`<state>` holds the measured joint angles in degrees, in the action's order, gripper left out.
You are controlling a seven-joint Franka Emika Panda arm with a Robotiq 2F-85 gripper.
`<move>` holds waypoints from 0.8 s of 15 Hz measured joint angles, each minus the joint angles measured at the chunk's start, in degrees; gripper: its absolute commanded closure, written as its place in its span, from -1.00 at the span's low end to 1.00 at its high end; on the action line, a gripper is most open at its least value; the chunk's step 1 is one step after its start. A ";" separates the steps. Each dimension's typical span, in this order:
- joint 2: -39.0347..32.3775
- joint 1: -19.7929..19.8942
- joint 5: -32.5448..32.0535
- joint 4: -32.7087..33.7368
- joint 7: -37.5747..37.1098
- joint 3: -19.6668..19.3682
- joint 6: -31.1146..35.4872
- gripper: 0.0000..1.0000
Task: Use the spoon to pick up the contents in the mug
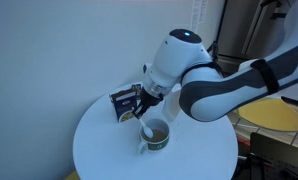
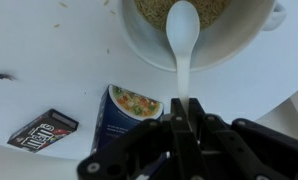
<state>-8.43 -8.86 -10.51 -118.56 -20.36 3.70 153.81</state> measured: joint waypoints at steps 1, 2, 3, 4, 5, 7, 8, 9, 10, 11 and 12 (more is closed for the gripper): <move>0.03 -0.07 -0.05 -0.25 0.00 0.00 0.19 0.94; 0.09 -0.14 -0.05 -0.58 0.00 0.00 0.35 0.94; 0.15 -0.21 -0.05 -0.93 0.00 0.00 0.48 0.94; 0.21 -0.27 -0.05 -1.26 0.00 0.00 0.62 0.94; 0.24 -0.34 -0.05 -1.56 0.00 0.00 0.71 0.94; 0.30 -0.47 -0.05 -2.18 0.00 0.00 0.81 0.94; 0.33 -0.52 -0.05 -2.50 0.00 0.00 0.82 0.94; 0.34 -0.55 0.01 -2.80 0.06 0.03 0.82 0.94; 0.35 -0.57 0.02 -3.01 0.10 0.04 0.82 0.94; 0.37 -0.57 0.05 -3.22 0.13 0.04 0.80 0.94; 0.39 -0.57 0.26 -3.42 0.29 0.04 0.72 0.94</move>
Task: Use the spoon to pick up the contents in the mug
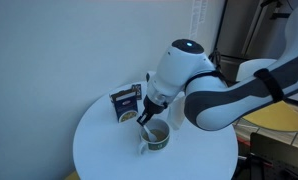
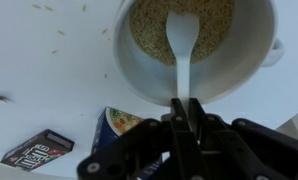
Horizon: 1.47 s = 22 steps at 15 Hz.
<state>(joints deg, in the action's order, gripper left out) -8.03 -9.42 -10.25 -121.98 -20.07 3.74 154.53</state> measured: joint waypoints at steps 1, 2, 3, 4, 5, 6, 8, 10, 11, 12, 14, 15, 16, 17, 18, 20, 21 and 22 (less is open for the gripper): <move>0.03 0.00 0.55 -0.18 0.50 0.00 -0.26 0.94; 0.04 0.01 1.46 -0.27 0.91 0.03 -0.90 0.94; 0.12 0.03 3.09 -0.27 1.65 0.11 -1.88 0.94; 0.23 0.09 5.13 -0.22 2.85 0.19 -3.00 0.94; 0.38 0.19 7.19 -0.15 4.03 0.22 -4.14 0.94; 0.60 0.30 9.11 -0.02 5.08 0.22 -5.48 0.94; 1.14 0.67 11.60 0.32 5.97 0.23 -8.52 0.94; 1.51 1.02 12.70 0.66 6.04 0.22 -11.23 0.94; 1.64 1.24 13.22 0.87 6.04 0.22 -12.46 0.94; 1.73 1.48 13.77 1.08 6.04 0.22 -13.64 0.94; 1.82 2.06 15.00 1.67 6.03 0.17 -16.31 0.94; 1.82 2.39 15.61 1.98 6.03 0.10 -17.78 0.94; 1.83 2.68 16.30 2.32 6.03 -0.02 -18.99 0.94; 1.83 3.03 16.91 2.58 6.03 -0.08 -20.04 0.94; 1.83 3.33 17.46 2.79 6.01 -0.19 -20.87 0.94; 1.83 3.91 18.57 3.05 6.00 -0.39 -21.97 0.94; 1.83 4.16 18.97 3.17 5.98 -0.51 -22.50 0.94; 1.83 4.50 19.45 3.29 5.98 -0.57 -23.00 0.94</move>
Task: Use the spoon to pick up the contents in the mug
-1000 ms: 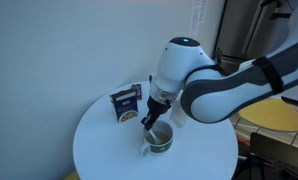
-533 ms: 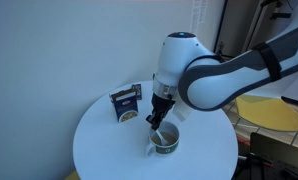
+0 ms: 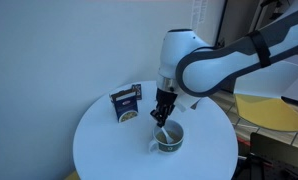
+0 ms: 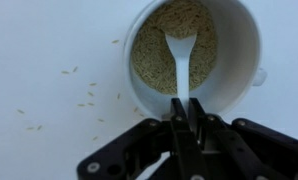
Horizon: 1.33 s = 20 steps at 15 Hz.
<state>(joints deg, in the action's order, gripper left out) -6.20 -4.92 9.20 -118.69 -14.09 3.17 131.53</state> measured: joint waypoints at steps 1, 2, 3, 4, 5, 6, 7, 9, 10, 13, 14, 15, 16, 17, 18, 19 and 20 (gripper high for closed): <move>0.00 0.29 0.54 0.11 0.00 -0.09 -0.46 0.94; 0.00 0.62 1.14 0.21 0.00 -0.17 -0.93 0.94; -0.01 0.95 1.72 0.32 0.00 -0.27 -1.42 0.94; -0.01 1.31 2.36 0.44 0.00 -0.37 -1.90 0.94; -0.01 1.66 3.09 0.59 0.01 -0.46 -2.41 0.94; -0.01 1.94 3.69 0.73 0.01 -0.59 -2.82 0.94; -0.01 2.21 4.16 0.89 0.01 -0.74 -3.20 0.94; -0.01 2.51 4.99 1.37 0.01 -1.20 -4.06 0.94; -0.01 2.66 5.21 1.74 0.01 -1.36 -4.49 0.94; 0.00 3.27 5.31 3.06 0.01 -1.73 -5.32 0.94; 0.00 3.51 5.31 3.58 0.01 -1.79 -5.71 0.94; 0.00 3.73 5.31 4.06 0.01 -1.84 -6.09 0.94; -0.01 3.85 5.31 4.51 0.01 -1.96 -6.46 0.94; 0.00 3.93 5.32 4.95 0.01 -2.08 -6.84 0.94; 0.00 3.97 5.33 5.34 0.01 -2.23 -7.16 0.94; 0.00 3.99 5.35 5.65 0.01 -2.37 -7.39 0.94; -0.01 4.01 5.46 5.90 0.01 -2.48 -7.59 0.94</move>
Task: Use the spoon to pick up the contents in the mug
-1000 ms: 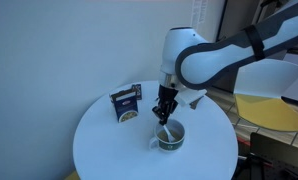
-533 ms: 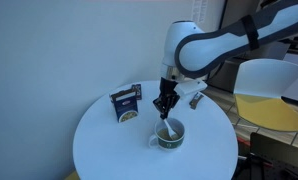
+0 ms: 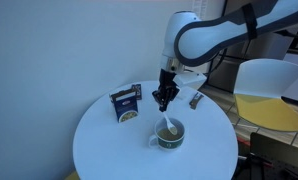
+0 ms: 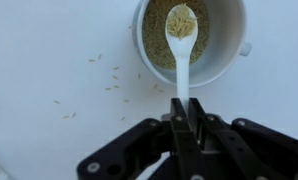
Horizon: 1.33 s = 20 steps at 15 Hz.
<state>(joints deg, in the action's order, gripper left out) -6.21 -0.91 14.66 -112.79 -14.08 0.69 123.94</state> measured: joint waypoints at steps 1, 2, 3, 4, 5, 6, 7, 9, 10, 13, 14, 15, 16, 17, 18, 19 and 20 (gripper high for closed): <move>0.00 0.05 0.13 0.23 0.00 -0.09 -0.27 0.94; -0.01 0.13 0.28 0.46 0.00 -0.14 -0.61 0.94; -0.01 0.24 0.50 0.66 0.00 -0.17 -1.01 0.94; -0.02 0.37 0.84 0.85 0.00 -0.20 -1.50 0.94; -0.02 0.48 1.28 1.03 0.00 -0.25 -2.08 0.94; -0.03 0.57 1.73 1.23 -0.02 -0.33 -2.73 0.94; -0.04 0.66 2.24 1.45 -0.04 -0.41 -3.47 0.94; -0.15 0.96 2.96 2.09 -0.42 -0.54 -5.26 0.94; -0.24 1.16 3.29 2.46 -0.83 -0.59 -6.23 0.94; -0.53 1.75 4.83 3.56 -1.10 -0.97 -9.07 0.94; -0.59 1.99 5.22 3.92 -1.21 -1.11 -10.02 0.94; -0.63 2.13 5.65 4.26 -1.33 -1.35 -10.94 0.94; -0.64 2.30 6.10 4.61 -1.44 -1.62 -11.88 0.94; -0.67 2.50 6.53 5.04 -1.58 -1.86 -12.96 0.94; -0.68 2.74 6.94 5.47 -1.73 -2.07 -14.04 0.94; -0.68 2.97 7.17 5.88 -1.81 -2.28 -15.18 0.94; -0.68 3.24 7.27 6.29 -1.89 -2.47 -16.36 0.94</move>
<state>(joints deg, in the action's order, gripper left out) -6.89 2.33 21.93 -106.49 -15.98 -1.79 107.57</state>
